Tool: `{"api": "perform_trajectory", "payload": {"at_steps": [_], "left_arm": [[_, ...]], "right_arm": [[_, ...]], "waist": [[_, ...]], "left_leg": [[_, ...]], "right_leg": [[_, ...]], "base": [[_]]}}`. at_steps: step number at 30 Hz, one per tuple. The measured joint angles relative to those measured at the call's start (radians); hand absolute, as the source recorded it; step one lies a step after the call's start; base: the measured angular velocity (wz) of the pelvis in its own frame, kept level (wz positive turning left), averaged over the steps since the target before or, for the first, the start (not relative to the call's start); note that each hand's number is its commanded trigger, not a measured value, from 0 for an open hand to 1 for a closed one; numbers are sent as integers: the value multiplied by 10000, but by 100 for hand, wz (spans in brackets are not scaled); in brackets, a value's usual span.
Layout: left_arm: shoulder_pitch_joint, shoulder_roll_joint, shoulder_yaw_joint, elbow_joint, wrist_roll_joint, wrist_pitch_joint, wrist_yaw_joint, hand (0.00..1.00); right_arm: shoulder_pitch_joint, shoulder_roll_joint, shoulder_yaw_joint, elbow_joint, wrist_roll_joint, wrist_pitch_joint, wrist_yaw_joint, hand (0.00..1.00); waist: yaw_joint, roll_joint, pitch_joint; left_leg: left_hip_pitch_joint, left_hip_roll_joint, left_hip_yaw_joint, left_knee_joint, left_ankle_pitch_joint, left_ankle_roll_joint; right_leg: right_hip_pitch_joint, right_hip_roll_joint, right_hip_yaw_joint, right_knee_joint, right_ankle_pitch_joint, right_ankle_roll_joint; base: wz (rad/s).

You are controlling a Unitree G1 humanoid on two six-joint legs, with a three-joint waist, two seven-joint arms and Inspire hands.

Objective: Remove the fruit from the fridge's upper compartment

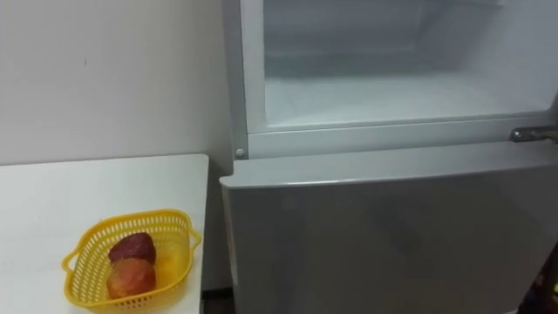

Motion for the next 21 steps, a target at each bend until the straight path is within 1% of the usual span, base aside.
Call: {"api": "perform_trajectory", "payload": {"at_steps": [3,6,9,12,15,18,21], "left_arm": [[-4,-20,8,0,19,-5,-11,0],[103,12,64,-17,21,-13,-13,0],[188,15,117,-196,19,-13,-93,0],[212,14,127,-295,23,-36,-199,0],[221,11,134,-291,23,-149,-213,0],[226,12,154,-273,31,-197,-231,0],[235,6,321,-273,335,-197,-384,0]], "right_arm": [[4,-2,-63,-261,-50,-53,-43,0],[26,-4,-90,-1070,-110,-130,-126,0],[15,-34,-91,-1770,-122,-234,-98,0],[4,-55,-91,-2103,-157,-241,-13,0],[-17,-57,-84,-2240,-347,-245,123,0],[-50,-58,-84,-2560,-461,-258,237,0],[-97,-84,-86,-3339,-498,-258,323,0]], "waist": [[-28,16,-18],[-173,43,-31],[-232,10,-29],[-228,-46,-4],[-190,-83,11],[-177,-77,13],[-194,-45,4]], "left_leg": [[-53,-6,8,-7,0,0],[-106,-12,23,-7,1,-1],[-100,-8,23,-8,1,-2],[-24,-8,26,-8,1,-2],[30,-7,66,-11,0,-3],[39,-10,70,-14,0,-3],[14,-4,69,-37,-1,-1]], "right_leg": [[-71,-3,24,30,-2,1],[-124,-11,22,77,-1,1],[-109,-5,20,68,-1,1],[-10,-4,20,24,-1,1],[14,-5,57,11,-6,4],[-8,-10,77,8,-9,8],[-53,-2,88,20,-8,7]], "base": [[-2],[0],[0],[0],[-1],[0],[0]]}}
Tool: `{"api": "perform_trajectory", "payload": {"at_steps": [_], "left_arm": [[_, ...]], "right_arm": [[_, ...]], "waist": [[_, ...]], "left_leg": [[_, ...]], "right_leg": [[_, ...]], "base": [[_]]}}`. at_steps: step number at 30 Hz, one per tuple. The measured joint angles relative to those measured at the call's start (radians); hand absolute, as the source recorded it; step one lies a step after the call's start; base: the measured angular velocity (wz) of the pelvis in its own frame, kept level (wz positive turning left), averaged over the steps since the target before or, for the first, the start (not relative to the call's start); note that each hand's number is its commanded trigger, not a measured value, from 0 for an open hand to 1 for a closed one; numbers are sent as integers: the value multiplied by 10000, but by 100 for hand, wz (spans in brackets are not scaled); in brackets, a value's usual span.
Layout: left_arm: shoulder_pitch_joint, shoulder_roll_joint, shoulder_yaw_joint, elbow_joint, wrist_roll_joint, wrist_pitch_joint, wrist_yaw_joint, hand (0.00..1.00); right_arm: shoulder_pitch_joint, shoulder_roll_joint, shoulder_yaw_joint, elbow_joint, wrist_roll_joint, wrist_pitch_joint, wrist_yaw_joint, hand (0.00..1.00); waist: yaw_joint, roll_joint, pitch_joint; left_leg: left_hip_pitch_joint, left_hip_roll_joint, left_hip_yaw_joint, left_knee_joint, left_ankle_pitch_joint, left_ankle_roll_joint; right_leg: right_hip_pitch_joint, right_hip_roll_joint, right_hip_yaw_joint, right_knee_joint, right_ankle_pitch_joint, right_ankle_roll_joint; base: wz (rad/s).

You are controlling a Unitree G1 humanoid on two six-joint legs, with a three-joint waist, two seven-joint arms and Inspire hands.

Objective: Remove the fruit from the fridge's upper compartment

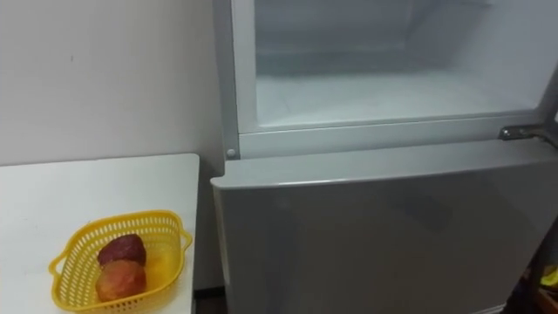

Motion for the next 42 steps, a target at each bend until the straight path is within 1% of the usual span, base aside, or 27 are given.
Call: {"api": "perform_trajectory", "payload": {"at_steps": [2,3,4,5,7,10,11,14,15,20,24,27,32,38,42], "left_arm": [[52,9,24,1,-23,-5,0,0],[59,-5,9,2,-41,-6,-9,0],[80,-13,5,7,-39,-21,-9,0],[112,-12,5,7,-37,-39,-4,0],[276,-17,6,17,-18,-206,32,0],[341,-26,10,57,-15,-229,82,0],[385,-36,10,58,-15,-240,82,0],[397,-37,18,49,-10,-342,82,0],[403,-38,24,49,-10,-435,82,0],[424,-46,23,62,-18,-592,83,0],[439,-46,24,81,-19,-637,83,0],[450,-46,16,83,-33,-670,89,0],[458,-46,16,16,-37,-669,95,0],[454,-27,-162,-93,-21,-603,284,0],[454,-5,-378,-102,-11,-560,540,0]], "right_arm": [[-105,-120,2,-539,-9,-16,17,0],[-162,-321,16,-852,-4,-23,73,0],[-171,-508,14,-1229,-8,-35,94,0],[-171,-552,14,-1452,-8,-68,95,0],[-171,-620,7,-2301,-4,-210,126,0],[-166,-642,7,-2939,-7,-325,146,0],[-142,-642,6,-3016,-25,-350,146,0],[-122,-645,-51,-3087,-357,-349,146,0],[-122,-644,-67,-3087,-418,-349,146,0],[-123,-644,-69,-3089,-453,-349,146,0],[-123,-644,-83,-3088,-453,-349,146,0],[-122,-644,-90,-3087,-445,-349,145,0],[-122,-646,-171,-3088,-697,-349,-7,0],[-114,-666,-280,-2985,-1416,-340,-578,0],[-114,-692,-289,-2459,-1666,-314,-1462,0]], "waist": [[-46,40,-21],[-49,106,-58],[-47,115,-53],[-39,128,-61],[-34,139,-61],[-27,125,-51],[-29,114,-33],[-52,103,-32],[-51,99,-33],[-50,91,-30],[-60,84,-32],[-123,67,-20],[-131,45,-9],[-189,37,-6],[-298,-28,24]], "left_leg": [[-36,4,-6,1,-1,0],[-94,3,-14,2,-1,1],[-113,2,-26,6,0,1],[-109,4,-26,11,0,0],[-65,15,-24,23,1,-1],[-34,18,-23,21,1,-2],[25,12,-22,21,0,-2],[38,6,-27,22,-1,-3],[37,7,-33,22,-2,-3],[32,10,-102,24,-2,-2],[26,9,-110,24,-2,-2],[6,6,-113,26,-2,-2],[10,4,-80,22,-2,-2],[27,7,-73,22,-2,-2],[24,9,-57,18,-2,-2]], "right_leg": [[-34,6,-9,8,9,-7],[-90,5,-18,15,24,-5],[-87,8,-38,32,35,-4],[-80,12,-36,45,36,-6],[-39,18,-40,56,36,-8],[-6,22,-27,45,35,-9],[55,17,-12,29,35,-8],[80,11,-5,26,33,-6],[82,12,-9,33,33,-6],[85,15,-32,17,32,-7],[103,16,-36,44,33,-8],[85,14,-67,21,33,-8],[64,11,-40,14,32,-7],[93,15,-36,20,33,-7],[67,17,-5,40,32,-7]], "base": [[0],[4],[3],[0],[0],[0],[0],[0],[0],[0],[0],[0],[-1],[0],[0]]}}
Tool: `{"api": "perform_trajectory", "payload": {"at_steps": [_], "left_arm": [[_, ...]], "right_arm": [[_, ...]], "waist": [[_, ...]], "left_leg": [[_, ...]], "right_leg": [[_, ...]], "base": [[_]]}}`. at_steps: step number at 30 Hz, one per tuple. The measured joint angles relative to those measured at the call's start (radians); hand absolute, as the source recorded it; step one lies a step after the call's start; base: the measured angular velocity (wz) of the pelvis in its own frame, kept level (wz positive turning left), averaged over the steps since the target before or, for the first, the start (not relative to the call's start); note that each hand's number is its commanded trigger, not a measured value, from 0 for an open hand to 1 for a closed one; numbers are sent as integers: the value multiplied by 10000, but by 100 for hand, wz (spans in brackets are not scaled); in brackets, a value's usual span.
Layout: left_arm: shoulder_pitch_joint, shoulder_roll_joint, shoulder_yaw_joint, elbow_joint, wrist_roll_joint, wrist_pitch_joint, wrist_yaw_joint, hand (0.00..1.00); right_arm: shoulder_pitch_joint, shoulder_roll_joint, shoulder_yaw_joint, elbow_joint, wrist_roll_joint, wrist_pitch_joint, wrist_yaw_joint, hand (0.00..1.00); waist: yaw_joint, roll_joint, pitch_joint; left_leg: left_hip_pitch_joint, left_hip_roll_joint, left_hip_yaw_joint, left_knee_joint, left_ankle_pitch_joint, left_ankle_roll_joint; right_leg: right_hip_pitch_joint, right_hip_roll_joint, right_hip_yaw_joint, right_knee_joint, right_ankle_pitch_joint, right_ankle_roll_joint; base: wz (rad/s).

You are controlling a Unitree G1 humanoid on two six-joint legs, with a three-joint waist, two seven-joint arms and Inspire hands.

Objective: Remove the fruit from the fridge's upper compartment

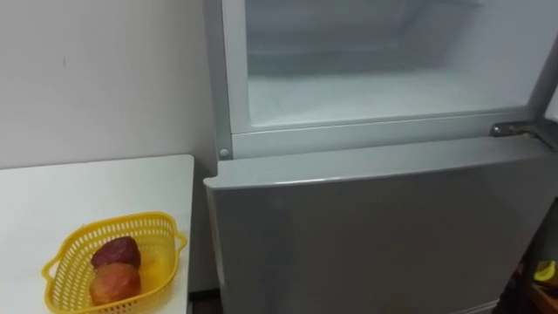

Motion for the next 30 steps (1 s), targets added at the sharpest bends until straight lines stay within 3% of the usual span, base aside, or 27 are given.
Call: {"api": "perform_trajectory", "payload": {"at_steps": [3,7,17,24,30], "left_arm": [[-30,1,-40,3,0,141,92,0],[-83,49,-410,-41,-4,276,146,0],[-73,60,-404,-534,-6,360,111,0],[-65,65,-377,-481,-59,321,72,0],[-65,50,-386,-474,-131,58,64,0]], "right_arm": [[0,0,0,430,-450,19,-561,0],[-10,0,5,782,-647,22,-1201,0],[-80,-35,-16,534,-532,35,-2172,0],[45,-96,-293,-984,-275,-403,-2461,0],[43,-108,-291,-1890,-25,-709,-2199,0]], "waist": [[-19,-64,41],[-40,-82,37],[-35,-108,19],[-71,71,-42],[-46,110,-22]], "left_leg": [[-37,2,-1,-18,-1,1],[-190,4,-15,-33,1,5],[-197,4,82,3,2,5],[-153,13,95,-7,2,4],[-14,38,98,-37,-2,-2]], "right_leg": [[-36,5,7,-36,-5,1],[-200,4,5,121,6,-9],[-309,-2,100,107,1,-5],[-284,18,162,116,2,-7],[-148,46,154,104,2,-12]], "base": [[0],[0],[-2],[-1],[0]]}}
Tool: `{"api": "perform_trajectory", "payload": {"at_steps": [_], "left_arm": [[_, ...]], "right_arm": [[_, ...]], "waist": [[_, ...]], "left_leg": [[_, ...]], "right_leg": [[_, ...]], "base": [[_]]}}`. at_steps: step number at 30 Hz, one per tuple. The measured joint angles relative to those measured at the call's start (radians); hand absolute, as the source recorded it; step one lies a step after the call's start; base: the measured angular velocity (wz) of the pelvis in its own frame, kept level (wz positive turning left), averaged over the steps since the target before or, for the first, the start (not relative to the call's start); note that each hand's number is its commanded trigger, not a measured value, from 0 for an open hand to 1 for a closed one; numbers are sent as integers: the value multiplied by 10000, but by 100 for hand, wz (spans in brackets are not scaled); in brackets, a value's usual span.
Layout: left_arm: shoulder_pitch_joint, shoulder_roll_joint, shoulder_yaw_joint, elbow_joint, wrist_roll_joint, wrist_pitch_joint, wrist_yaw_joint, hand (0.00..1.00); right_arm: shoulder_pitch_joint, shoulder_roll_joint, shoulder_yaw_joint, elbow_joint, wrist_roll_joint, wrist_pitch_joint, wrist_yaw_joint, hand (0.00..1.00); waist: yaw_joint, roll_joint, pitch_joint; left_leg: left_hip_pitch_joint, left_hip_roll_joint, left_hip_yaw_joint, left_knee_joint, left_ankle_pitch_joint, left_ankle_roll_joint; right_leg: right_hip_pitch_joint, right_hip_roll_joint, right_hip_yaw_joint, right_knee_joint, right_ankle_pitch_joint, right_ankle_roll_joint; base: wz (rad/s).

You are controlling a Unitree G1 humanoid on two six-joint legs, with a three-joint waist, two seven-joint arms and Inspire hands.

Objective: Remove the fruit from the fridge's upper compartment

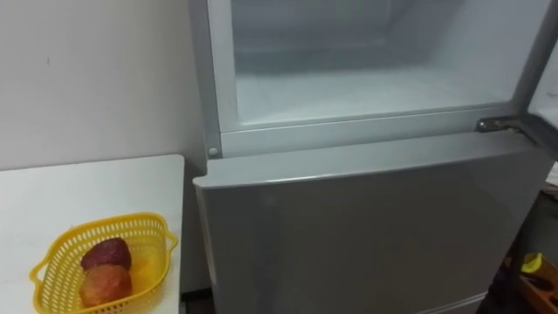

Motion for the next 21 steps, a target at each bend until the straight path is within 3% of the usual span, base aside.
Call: {"api": "perform_trajectory", "payload": {"at_steps": [12,21], "left_arm": [[118,-25,6,527,3,-343,12,0],[-44,-73,-22,969,0,-516,-60,0]], "right_arm": [[-4,1,54,-746,272,-329,1056,0],[-3,0,822,-952,-321,-375,2288,0]], "waist": [[72,0,-11],[132,25,-15]], "left_leg": [[-122,20,18,-30,-2,-5],[-173,27,110,59,-2,-4]], "right_leg": [[-145,26,22,18,15,-25],[-165,-4,110,186,-4,-47]], "base": [[-1],[-3]]}}
